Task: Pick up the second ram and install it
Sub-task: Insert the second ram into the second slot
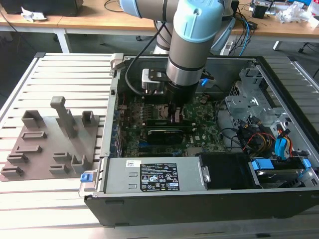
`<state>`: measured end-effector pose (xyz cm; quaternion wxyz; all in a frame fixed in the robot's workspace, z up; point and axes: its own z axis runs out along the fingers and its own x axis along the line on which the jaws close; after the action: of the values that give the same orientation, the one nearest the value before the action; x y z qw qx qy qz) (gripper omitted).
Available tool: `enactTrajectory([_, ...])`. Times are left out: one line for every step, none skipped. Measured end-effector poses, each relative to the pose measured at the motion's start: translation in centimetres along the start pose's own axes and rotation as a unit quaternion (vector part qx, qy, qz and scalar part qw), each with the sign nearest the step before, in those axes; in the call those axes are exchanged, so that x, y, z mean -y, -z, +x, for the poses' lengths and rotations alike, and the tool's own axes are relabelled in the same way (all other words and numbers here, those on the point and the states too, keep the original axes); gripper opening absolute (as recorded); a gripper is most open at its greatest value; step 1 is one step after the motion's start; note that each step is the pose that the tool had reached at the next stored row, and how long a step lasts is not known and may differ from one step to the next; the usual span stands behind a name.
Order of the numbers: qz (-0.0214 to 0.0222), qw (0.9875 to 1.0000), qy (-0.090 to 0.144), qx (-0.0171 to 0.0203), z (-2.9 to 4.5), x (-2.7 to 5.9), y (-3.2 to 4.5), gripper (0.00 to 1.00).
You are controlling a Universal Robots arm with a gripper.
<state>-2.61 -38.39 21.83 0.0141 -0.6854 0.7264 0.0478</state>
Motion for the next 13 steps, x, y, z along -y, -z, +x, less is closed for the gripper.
enactTrajectory([0.0,1.0,0.0,-0.0001,0.0,0.0,0.0,0.14])
enactTrajectory([0.0002,1.0,0.0,0.0009,-0.02,0.01,-0.04,0.14])
enactTrajectory([0.0002,1.0,0.0,0.0004,-0.01,0.01,-0.04,0.21])
enactTrajectory([0.0001,1.0,0.0,-0.0018,-0.01,0.01,0.05,0.21])
enactTrajectory([0.0006,1.0,0.0,-0.0094,-0.05,-0.03,0.52,0.21])
enactTrajectory([0.0012,0.9998,-0.001,-0.02,-0.16,-0.06,1.14,0.21])
enactTrajectory([0.0015,0.9997,-0.001,-0.0229,-0.2,-0.07,1.42,0.21])
enactTrajectory([0.0019,0.9996,-0.001,-0.0275,-0.24,-0.1,1.83,0.21])
enactTrajectory([0.0025,0.9995,-0.001,-0.0329,-0.55,-0.14,2.46,0.21])
enactTrajectory([0.0025,0.9994,-0.001,-0.0331,-1.18,-0.19,2.76,0.19])
enactTrajectory([0.0025,0.9994,-0.001,-0.0332,-1.63,-0.24,3.07,0.13])
enactTrajectory([0.0025,0.9994,-0.001,-0.0332,-1.89,-0.26,3.35,0.13])
enactTrajectory([0.0026,0.9994,-0.001,-0.0336,-2.16,-0.29,3.71,0.1])
